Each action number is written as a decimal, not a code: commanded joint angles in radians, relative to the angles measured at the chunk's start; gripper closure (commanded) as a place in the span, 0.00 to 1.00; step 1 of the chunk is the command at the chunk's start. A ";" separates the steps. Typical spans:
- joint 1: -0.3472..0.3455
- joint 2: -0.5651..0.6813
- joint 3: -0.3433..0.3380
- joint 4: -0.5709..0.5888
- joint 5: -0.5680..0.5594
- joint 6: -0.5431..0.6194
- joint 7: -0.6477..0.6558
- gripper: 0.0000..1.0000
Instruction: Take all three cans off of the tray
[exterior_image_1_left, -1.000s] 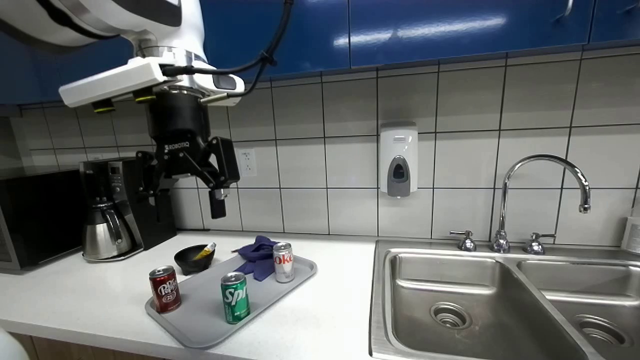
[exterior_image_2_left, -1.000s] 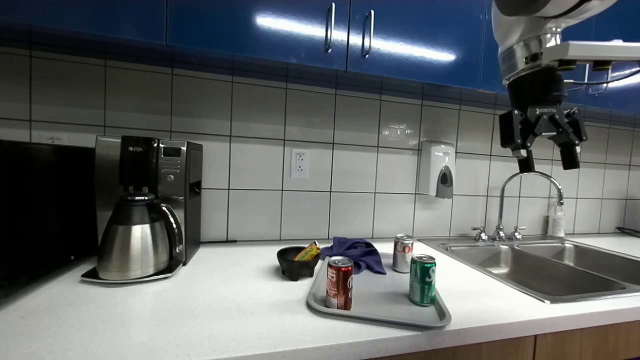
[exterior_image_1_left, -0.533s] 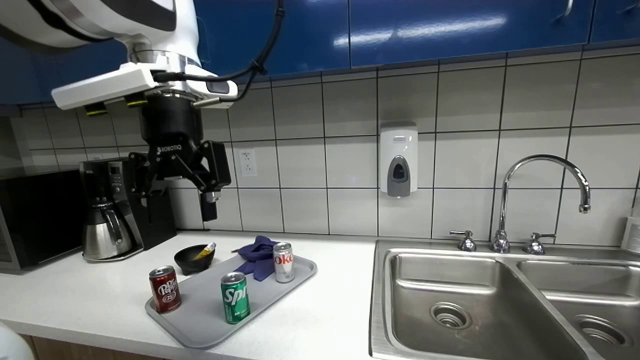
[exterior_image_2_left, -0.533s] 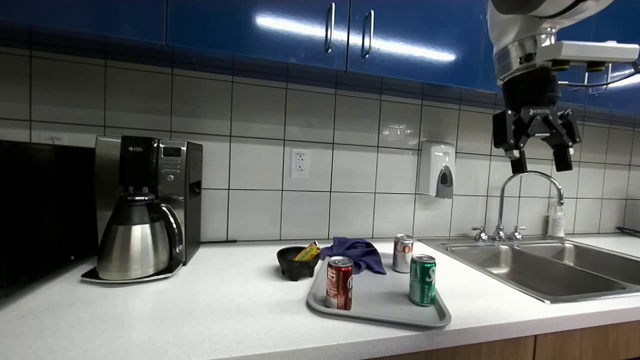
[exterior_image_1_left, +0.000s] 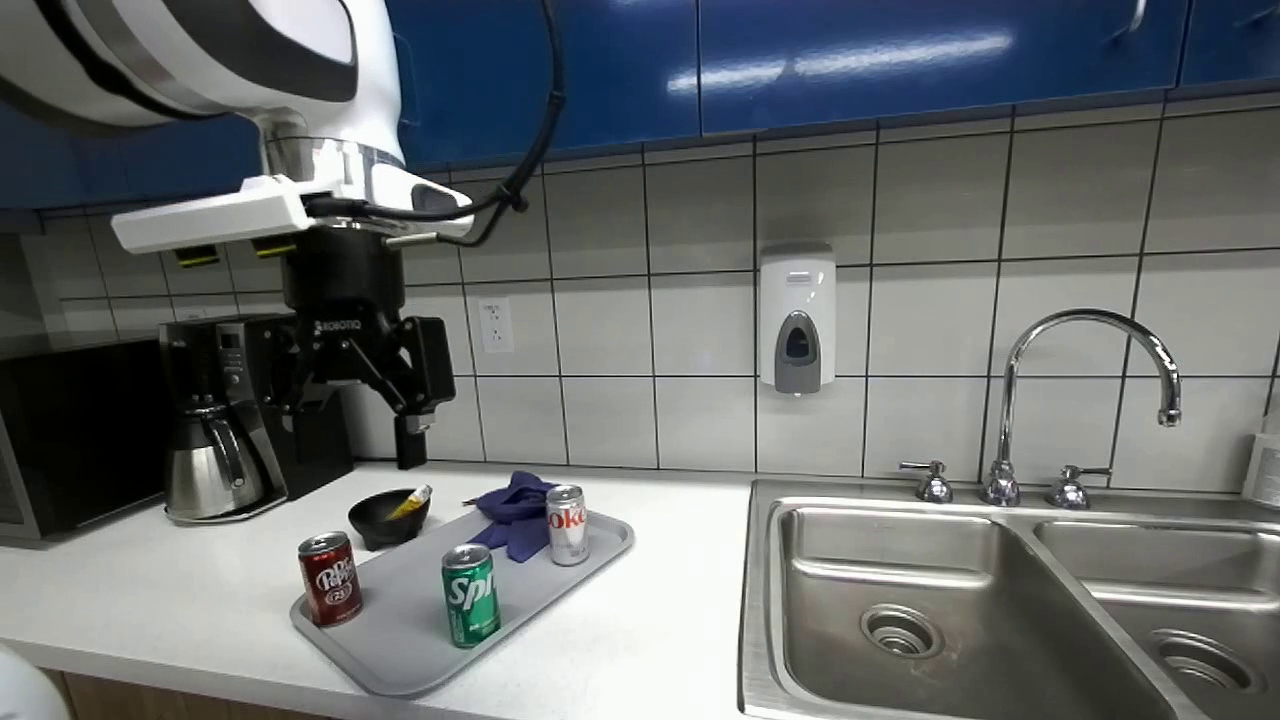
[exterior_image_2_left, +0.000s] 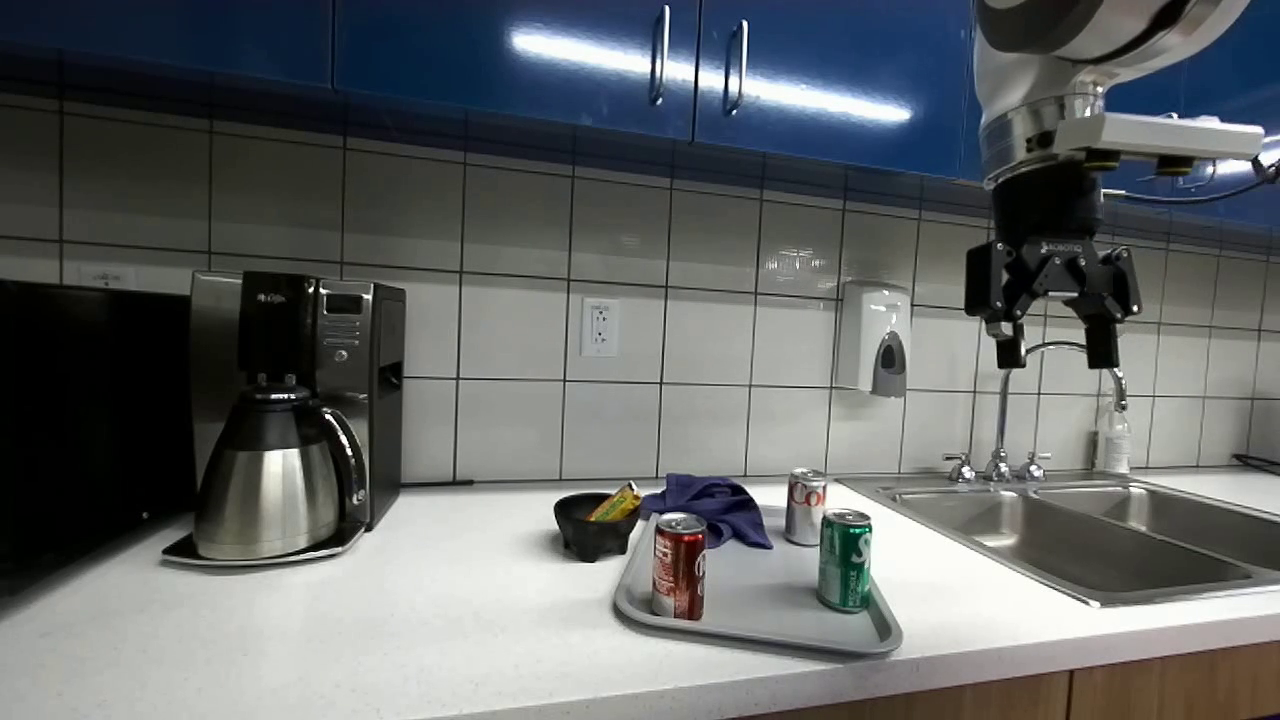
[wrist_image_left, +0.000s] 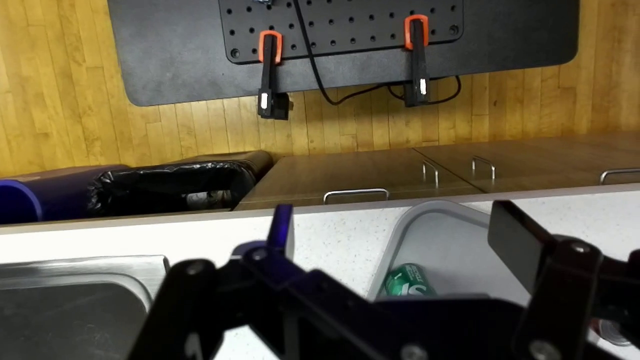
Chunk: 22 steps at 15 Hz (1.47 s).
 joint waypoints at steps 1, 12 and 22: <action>-0.002 -0.004 0.006 -0.048 0.020 0.080 0.028 0.00; -0.001 0.108 0.013 -0.116 0.028 0.325 0.039 0.00; 0.006 0.290 0.033 -0.103 0.028 0.459 0.068 0.00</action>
